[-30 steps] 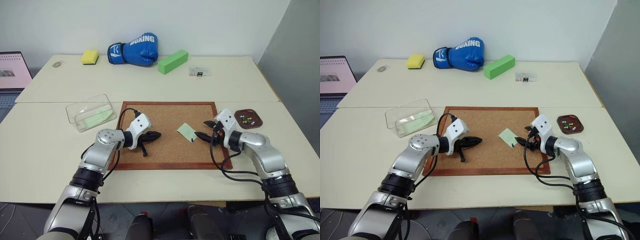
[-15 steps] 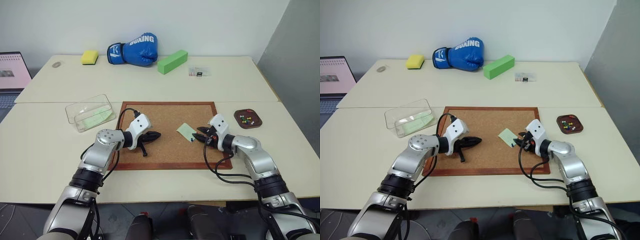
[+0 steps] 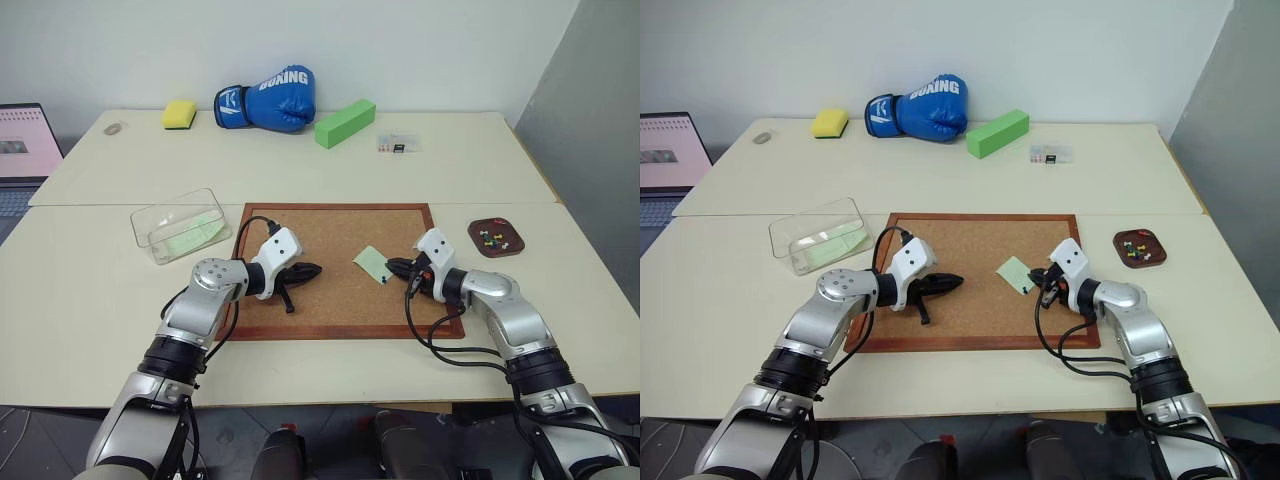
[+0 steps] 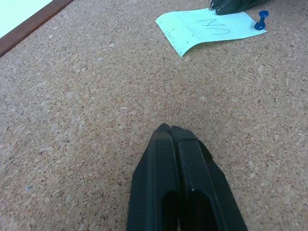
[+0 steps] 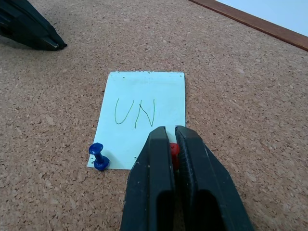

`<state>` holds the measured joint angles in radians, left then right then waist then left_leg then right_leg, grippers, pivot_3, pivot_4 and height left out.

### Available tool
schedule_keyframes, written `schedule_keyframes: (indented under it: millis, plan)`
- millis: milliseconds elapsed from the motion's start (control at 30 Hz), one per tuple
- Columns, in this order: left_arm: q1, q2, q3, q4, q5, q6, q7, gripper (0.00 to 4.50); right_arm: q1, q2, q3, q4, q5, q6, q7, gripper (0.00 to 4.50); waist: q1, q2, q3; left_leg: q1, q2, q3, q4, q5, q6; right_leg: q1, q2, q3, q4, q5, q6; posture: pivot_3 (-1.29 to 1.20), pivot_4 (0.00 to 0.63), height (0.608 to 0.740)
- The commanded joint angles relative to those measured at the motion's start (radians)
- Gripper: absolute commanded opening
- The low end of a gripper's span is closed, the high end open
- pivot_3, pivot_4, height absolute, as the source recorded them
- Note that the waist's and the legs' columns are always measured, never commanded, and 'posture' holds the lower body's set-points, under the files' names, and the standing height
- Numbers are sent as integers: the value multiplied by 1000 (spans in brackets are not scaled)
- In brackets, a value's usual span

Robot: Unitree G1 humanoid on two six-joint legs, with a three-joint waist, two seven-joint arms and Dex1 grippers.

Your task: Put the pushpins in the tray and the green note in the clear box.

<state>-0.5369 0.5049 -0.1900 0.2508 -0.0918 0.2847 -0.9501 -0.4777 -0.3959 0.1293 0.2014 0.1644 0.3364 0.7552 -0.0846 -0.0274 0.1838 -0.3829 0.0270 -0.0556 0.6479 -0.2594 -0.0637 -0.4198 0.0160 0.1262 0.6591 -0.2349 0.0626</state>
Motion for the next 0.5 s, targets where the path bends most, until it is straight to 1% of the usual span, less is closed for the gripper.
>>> schedule_keyframes:
  millis: [33,167,333,500]
  plan:
    - [15,11,-17,-9,16,20,-8,0,-31,4,-89,-137,79,23,-19,68,0,0,0,0,0,0,0,0,0,0,0,0,0,0,0,0,150,740]
    - [17,13,-21,-13,14,27,-15,0,-28,-6,-109,-194,104,67,-26,68,0,0,0,0,0,0,0,0,0,0,0,0,0,0,0,0,150,740]
    - [24,13,-25,-16,14,29,-18,0,-38,-11,-151,-210,121,114,-72,68,0,0,0,0,0,0,0,0,0,0,0,0,0,0,0,0,150,740]
    - [25,14,-24,-17,14,28,-20,0,-69,-44,-233,-126,74,112,-206,68,0,0,0,0,0,0,0,0,0,0,0,0,0,0,0,0,150,740]
